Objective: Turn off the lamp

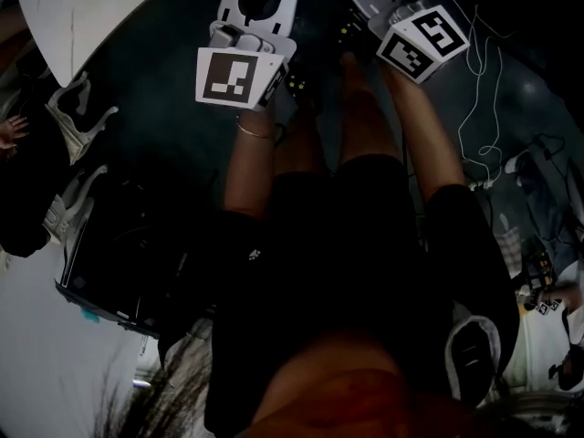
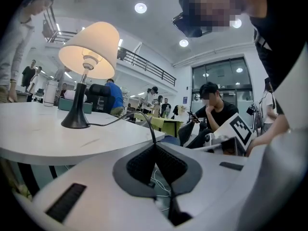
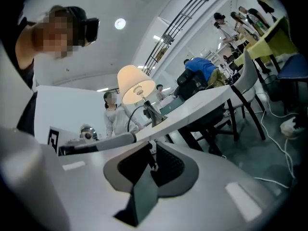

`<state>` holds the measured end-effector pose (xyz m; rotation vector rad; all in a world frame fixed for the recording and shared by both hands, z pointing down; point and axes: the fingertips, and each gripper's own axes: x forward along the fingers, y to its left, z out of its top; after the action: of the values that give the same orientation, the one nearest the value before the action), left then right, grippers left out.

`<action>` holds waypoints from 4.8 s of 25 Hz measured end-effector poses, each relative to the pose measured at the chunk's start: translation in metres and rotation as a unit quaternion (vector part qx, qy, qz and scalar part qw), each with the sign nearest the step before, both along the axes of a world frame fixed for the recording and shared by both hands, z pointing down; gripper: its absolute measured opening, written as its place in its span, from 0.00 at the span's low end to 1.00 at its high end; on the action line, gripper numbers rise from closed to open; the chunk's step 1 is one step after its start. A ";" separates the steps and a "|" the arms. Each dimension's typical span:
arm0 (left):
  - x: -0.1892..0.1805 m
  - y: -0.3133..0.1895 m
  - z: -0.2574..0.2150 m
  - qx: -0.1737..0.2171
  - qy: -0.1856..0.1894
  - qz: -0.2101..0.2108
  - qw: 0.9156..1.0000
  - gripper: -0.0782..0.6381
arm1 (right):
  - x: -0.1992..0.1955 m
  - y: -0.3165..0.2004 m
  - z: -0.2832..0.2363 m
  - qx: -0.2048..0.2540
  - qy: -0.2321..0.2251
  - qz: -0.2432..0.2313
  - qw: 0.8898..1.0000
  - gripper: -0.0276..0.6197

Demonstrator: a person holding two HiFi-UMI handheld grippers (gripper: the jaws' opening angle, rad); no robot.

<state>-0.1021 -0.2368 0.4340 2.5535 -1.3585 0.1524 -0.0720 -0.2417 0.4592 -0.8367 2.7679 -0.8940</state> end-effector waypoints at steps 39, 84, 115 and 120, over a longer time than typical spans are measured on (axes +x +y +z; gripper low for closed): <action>0.001 0.017 -0.022 0.061 -0.015 0.066 0.996 0.13 | -0.033 0.014 0.030 -0.057 -0.015 -0.056 0.997 0.14; -0.001 0.040 0.078 -0.001 -0.052 0.103 0.993 0.14 | -0.002 0.012 0.013 -0.104 -0.125 -0.017 0.987 0.14; 0.012 0.043 0.077 -0.015 -0.060 0.116 0.991 0.14 | 0.000 0.014 0.015 -0.070 -0.101 -0.016 0.992 0.16; 0.012 0.044 0.078 -0.020 -0.054 0.118 0.991 0.14 | -0.001 0.014 0.017 -0.079 -0.103 -0.021 0.991 0.16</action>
<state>-0.0900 -0.1927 0.5121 2.6993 -1.0713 0.3625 -0.0733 -0.2272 0.4761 -0.6673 2.5716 -1.1488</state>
